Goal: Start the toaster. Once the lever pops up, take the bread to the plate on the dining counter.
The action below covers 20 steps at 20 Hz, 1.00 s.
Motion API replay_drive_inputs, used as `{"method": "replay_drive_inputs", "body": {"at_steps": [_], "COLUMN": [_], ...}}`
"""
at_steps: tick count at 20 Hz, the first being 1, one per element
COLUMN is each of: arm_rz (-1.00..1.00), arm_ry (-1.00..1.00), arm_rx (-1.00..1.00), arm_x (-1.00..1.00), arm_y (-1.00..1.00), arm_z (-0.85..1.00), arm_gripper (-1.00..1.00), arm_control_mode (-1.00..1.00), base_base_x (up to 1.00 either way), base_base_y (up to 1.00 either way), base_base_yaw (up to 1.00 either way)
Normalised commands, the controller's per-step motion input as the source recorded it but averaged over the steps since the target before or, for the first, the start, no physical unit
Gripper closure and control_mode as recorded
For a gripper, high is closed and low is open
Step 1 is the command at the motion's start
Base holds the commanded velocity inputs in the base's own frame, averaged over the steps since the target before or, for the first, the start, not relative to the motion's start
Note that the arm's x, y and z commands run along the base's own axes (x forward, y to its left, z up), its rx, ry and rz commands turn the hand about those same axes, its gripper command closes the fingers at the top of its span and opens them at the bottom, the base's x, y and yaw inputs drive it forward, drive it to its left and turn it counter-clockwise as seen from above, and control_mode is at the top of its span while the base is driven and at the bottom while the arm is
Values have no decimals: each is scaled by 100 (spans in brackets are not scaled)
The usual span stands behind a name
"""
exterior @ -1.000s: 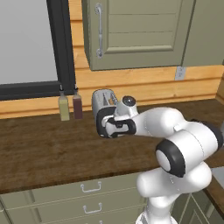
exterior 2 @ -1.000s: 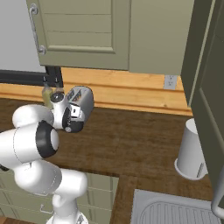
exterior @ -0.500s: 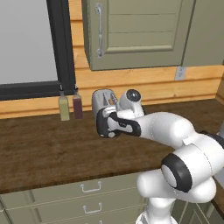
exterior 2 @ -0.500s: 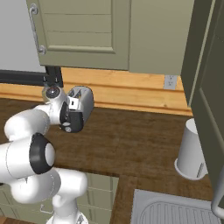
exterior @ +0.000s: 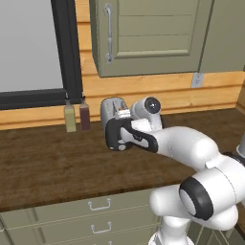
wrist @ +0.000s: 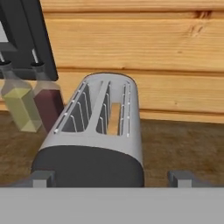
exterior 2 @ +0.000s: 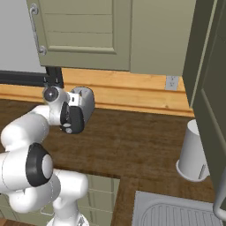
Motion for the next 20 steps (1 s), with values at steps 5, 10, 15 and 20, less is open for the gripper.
{"method": "replay_drive_inputs", "body": {"at_steps": [5, 10, 15, 20], "arm_rz": [-6, -12, -6, 0], "arm_ry": [-4, 0, 1, 2], "arm_rx": [0, 0, 0, 0], "arm_x": [17, 22, 14, 14], "arm_y": [6, 9, 0, 0], "arm_z": [18, 21, 15, 5], "arm_gripper": [-100, -100, -100, -100], "arm_control_mode": [-100, -100, -100, -100], "base_base_x": [0, 0, 0, 0], "base_base_y": [0, 0, 0, 0], "base_base_yaw": [0, 0, 0, 0]}}
